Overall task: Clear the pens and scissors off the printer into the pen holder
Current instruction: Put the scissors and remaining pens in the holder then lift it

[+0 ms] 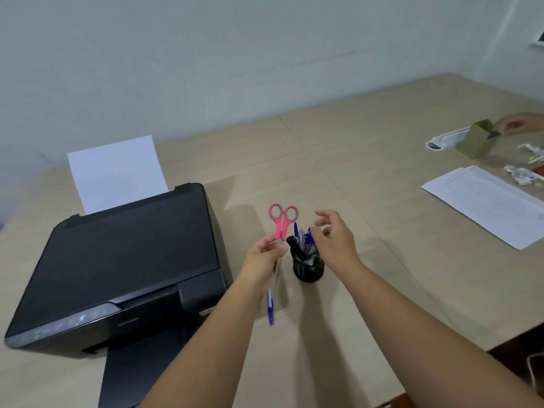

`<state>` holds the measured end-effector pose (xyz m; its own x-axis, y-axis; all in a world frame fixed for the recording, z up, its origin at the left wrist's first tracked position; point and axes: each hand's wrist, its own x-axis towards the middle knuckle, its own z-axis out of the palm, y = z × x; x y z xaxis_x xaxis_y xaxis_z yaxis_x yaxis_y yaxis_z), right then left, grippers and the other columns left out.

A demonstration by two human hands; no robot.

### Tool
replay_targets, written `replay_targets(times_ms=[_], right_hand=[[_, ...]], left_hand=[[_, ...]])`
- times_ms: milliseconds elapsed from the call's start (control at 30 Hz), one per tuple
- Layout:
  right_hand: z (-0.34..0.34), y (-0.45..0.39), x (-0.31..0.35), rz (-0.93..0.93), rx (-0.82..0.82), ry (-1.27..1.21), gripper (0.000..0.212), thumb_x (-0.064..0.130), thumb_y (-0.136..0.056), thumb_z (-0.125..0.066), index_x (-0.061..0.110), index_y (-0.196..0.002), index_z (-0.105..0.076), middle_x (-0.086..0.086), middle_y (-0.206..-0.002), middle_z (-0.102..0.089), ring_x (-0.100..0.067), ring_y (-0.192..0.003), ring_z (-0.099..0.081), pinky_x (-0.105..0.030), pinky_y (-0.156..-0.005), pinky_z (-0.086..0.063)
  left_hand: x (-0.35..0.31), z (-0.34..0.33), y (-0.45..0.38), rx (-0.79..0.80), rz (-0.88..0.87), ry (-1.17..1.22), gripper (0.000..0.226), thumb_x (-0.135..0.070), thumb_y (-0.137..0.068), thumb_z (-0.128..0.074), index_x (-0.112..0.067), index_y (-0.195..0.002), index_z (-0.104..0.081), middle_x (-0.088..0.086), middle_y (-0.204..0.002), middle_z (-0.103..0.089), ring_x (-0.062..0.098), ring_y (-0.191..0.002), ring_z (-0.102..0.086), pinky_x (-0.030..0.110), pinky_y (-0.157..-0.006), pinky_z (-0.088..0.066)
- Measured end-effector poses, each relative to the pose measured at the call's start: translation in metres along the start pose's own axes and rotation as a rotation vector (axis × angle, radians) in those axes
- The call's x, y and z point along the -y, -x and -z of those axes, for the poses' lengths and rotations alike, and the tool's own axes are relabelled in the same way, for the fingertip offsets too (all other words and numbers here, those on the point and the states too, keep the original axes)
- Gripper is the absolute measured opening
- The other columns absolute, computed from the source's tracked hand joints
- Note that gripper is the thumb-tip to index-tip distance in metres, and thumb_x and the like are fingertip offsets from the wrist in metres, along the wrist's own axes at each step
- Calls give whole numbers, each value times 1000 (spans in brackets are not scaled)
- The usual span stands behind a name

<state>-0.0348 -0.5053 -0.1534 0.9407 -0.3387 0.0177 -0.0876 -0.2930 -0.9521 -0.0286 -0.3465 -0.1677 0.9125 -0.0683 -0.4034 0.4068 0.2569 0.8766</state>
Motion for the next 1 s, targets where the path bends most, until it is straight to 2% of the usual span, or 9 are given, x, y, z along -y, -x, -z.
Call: replay_targets(times_ms=[67,167,267,367,500,600,733,933,1000], right_hand=[[-8,-7,12,-141,190,-129,38,31,-83,-70,26,-117,-52,5,-93,-59,-5,-70,-56,-22,-63,-43],[-16,-13,15,-203,306,-261,23,21,-82,-73,18,-104,-66,-7,-86,-63,-13,-64,-56,-21,-54,-42],[-11,-16,11,-175,259,-209,7,17,-82,-73,22,-86,-70,-1,-71,-64,-7,-53,-55,-22,-53,-43],[-3,-19,7,-170,191,-184,4,20,-84,-70,22,-82,-69,8,-52,-63,-4,-40,-54,-23,-50,-42],[9,-22,5,-194,116,-172,6,18,-83,-69,12,-86,-69,-14,-72,-64,-25,-57,-58,-34,-56,-43],[16,-22,4,-189,108,-157,10,19,-83,-68,9,-87,-68,-21,-73,-61,-29,-59,-58,-35,-58,-45],[26,-22,2,-173,39,-189,8,21,-83,-69,22,-76,-66,4,-49,-60,-8,-38,-54,-18,-40,-43],[36,-25,8,-146,-241,-362,12,34,-83,-69,25,-76,-64,1,-61,-54,-12,-52,-48,-24,-55,-42],[39,-27,14,-98,-320,-341,14,38,-83,-67,27,-74,-63,8,-61,-60,-4,-52,-53,-20,-56,-45]], left_hand=[[-3,-1,11,84,-35,-97,28,15,-88,-58,-4,-110,-64,0,-72,-61,-2,-49,-60,9,-53,-48],[-3,6,20,152,-45,-294,29,9,-88,-64,3,-116,-65,3,-75,-60,-1,-53,-60,10,-58,-48],[0,20,20,126,2,-381,31,-1,-90,-66,0,-121,-65,8,-92,-66,6,-71,-61,11,-60,-50],[17,35,13,-55,61,-573,30,-5,-93,-58,-8,-122,-65,9,-100,-64,14,-74,-57,20,-69,-48],[46,45,6,-23,90,-1252,37,-8,-88,-55,-13,-124,-61,13,-124,-59,29,-102,-63,28,-83,-52],[61,42,7,-15,133,-1466,49,-13,-85,-60,-16,-131,-45,10,-131,-42,32,-106,-58,34,-86,-51],[69,36,8,-97,127,-1420,48,-7,-86,-56,-12,-129,-36,15,-125,-51,35,-107,-59,40,-90,-53],[46,28,14,-145,103,-1362,25,-15,-83,-62,-8,-106,-54,9,-89,-57,22,-67,-55,26,-52,-41],[24,22,16,-138,3,-1401,9,-13,-84,-59,-8,-90,-61,8,-79,-59,25,-65,-58,25,-51,-40]])
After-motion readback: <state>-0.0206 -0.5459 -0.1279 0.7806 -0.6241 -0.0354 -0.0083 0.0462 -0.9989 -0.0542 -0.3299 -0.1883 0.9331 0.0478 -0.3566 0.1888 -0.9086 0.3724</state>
